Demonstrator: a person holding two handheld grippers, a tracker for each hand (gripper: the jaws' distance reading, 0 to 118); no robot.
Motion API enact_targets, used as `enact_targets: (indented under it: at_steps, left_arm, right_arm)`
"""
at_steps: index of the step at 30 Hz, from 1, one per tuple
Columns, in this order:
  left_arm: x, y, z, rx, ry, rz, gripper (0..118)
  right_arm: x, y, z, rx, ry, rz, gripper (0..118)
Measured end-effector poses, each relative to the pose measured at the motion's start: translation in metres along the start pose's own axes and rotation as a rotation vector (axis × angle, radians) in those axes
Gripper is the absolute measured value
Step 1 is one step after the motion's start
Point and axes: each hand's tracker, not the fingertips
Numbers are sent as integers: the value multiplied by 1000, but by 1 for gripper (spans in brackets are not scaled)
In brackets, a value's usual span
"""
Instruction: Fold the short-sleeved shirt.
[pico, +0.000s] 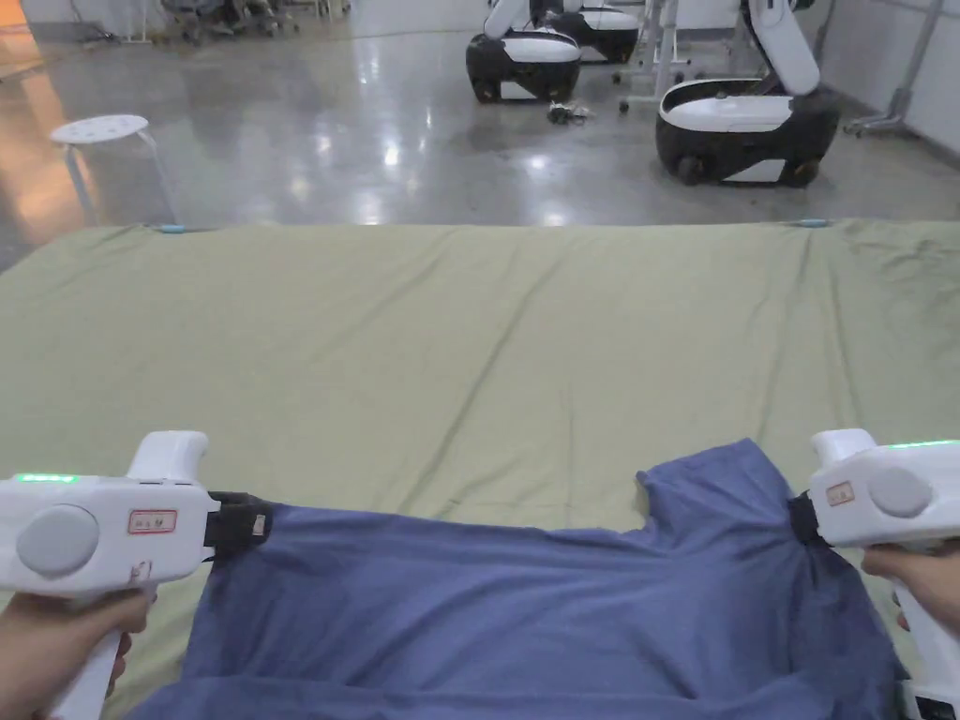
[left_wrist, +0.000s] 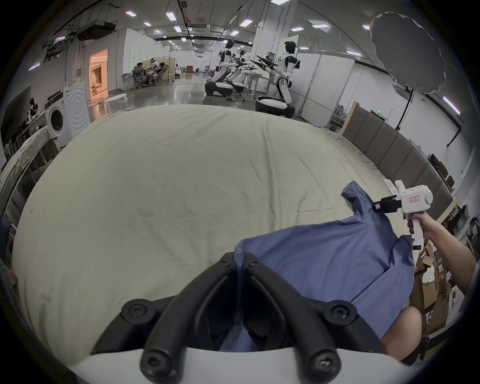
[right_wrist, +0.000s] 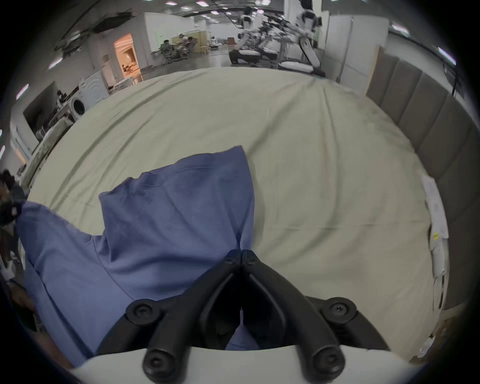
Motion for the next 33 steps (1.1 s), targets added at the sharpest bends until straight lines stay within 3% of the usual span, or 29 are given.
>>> enact_targets:
  at_steps: [2, 4, 9, 16, 24, 33]
  left_arm:
    - [5, -1, -2, -4, -11, 3, 3]
    - [9, -2, -3, -3, -14, -1, 3]
    - [9, 3, 3, 23, -4, 6, 3]
    - [3, -2, 53, 58, -13, -11, 3]
    - [10, -54, 129, 61, -47, -79, 3]
    - [5, -161, 136, -11, -37, -34, 3]
  right_arm:
    - [4, -4, 0, -29, 172, -95, 0]
    - [3, -3, 10, 43, 109, -91, 0]
    - [24, -4, 46, 176, 162, -232, 0]
    - [33, -36, 120, 297, 272, -235, 0]
    - [33, -133, 208, 348, 350, -208, 0]
    - [24, -266, 209, 265, 376, -302, 0]
